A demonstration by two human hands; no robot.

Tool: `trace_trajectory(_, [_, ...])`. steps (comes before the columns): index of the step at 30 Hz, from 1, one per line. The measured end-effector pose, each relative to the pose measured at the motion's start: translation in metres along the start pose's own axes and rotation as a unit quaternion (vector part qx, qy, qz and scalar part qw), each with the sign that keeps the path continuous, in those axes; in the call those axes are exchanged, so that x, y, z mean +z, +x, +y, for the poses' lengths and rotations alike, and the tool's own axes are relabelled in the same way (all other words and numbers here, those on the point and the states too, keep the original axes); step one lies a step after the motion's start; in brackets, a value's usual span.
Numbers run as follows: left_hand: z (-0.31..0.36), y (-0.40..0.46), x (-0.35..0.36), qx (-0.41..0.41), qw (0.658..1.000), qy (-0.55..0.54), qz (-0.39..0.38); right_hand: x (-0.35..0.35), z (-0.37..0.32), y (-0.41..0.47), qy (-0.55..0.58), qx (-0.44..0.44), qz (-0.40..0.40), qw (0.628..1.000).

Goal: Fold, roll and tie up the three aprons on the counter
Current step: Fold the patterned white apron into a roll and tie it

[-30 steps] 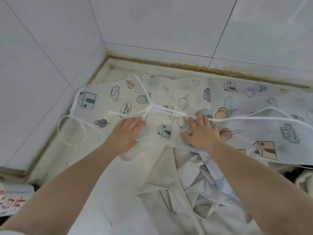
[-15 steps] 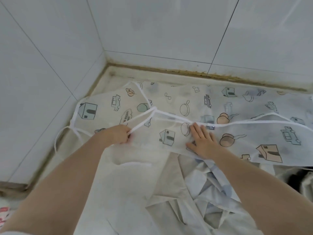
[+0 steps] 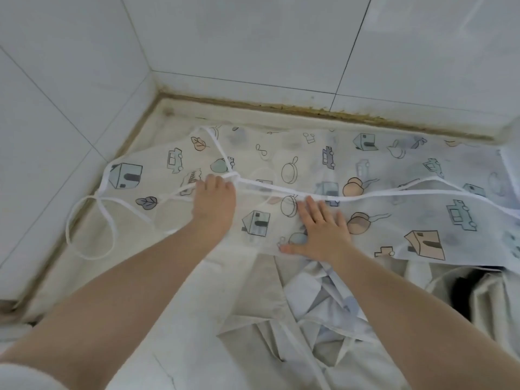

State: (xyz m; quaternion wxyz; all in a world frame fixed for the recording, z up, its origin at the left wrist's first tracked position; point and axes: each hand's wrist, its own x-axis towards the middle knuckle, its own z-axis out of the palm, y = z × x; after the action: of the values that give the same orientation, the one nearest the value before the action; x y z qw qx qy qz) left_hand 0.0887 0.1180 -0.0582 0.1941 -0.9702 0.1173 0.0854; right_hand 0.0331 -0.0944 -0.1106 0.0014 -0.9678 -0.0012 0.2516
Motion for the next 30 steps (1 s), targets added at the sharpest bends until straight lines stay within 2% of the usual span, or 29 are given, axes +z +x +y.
trace_trajectory(1, [0.021,-0.001,-0.010,0.067,0.994,-0.032,0.085,-0.002,-0.003,0.000,-0.011,0.000,0.004,1.000])
trace_trajectory(2, [0.048,-0.001,-0.019,0.143,0.974,-0.084,0.158,-0.003,-0.004,0.002,-0.014,-0.002,0.006,1.000])
trace_trajectory(3, [0.073,-0.002,-0.025,0.207,0.945,-0.162,0.197,-0.004,-0.007,0.003,-0.010,-0.007,0.003,1.000])
trace_trajectory(4, [0.095,-0.001,-0.029,0.245,0.925,-0.255,0.142,-0.005,-0.006,0.004,-0.005,-0.019,-0.006,1.000])
trace_trajectory(5, [0.113,0.001,-0.033,0.247,0.907,-0.338,0.042,-0.007,-0.003,0.003,-0.012,-0.038,-0.014,0.999])
trace_trajectory(6, [0.127,0.002,-0.029,0.233,0.889,-0.390,-0.054,-0.008,0.003,0.001,-0.029,-0.058,-0.018,0.998])
trace_trajectory(7, [0.143,0.005,-0.026,0.209,0.882,-0.408,-0.106,-0.006,0.017,-0.004,-0.051,-0.071,-0.015,0.996])
trace_trajectory(10, [0.167,0.012,-0.029,0.174,0.919,-0.320,-0.151,0.004,0.054,-0.026,-0.101,-0.075,0.041,0.991])
trace_trajectory(15, [0.176,0.003,-0.023,0.148,0.949,-0.212,-0.178,-0.001,0.130,-0.052,-0.140,-0.011,0.096,0.985])
trace_trajectory(17, [0.171,-0.005,-0.007,0.139,0.955,-0.203,-0.167,-0.008,0.179,-0.065,-0.147,0.001,0.081,0.986])
trace_trajectory(21, [0.160,-0.012,0.003,0.124,0.960,-0.199,-0.152,-0.017,0.248,-0.093,-0.127,0.015,-0.043,0.991])
trace_trajectory(23, [0.162,-0.013,0.003,0.123,0.966,-0.178,-0.145,-0.017,0.254,-0.097,-0.148,0.002,-0.059,0.987])
trace_trajectory(25, [0.165,-0.015,-0.001,0.137,0.971,-0.154,-0.120,-0.017,0.246,-0.095,-0.156,-0.031,-0.037,0.987])
trace_trajectory(28, [0.169,-0.017,-0.004,0.201,0.969,-0.134,-0.046,-0.019,0.216,-0.087,-0.122,-0.103,0.002,0.987])
trace_trajectory(30, [0.170,-0.017,-0.005,0.231,0.961,-0.145,-0.041,-0.019,0.196,-0.082,-0.114,-0.132,0.013,0.985])
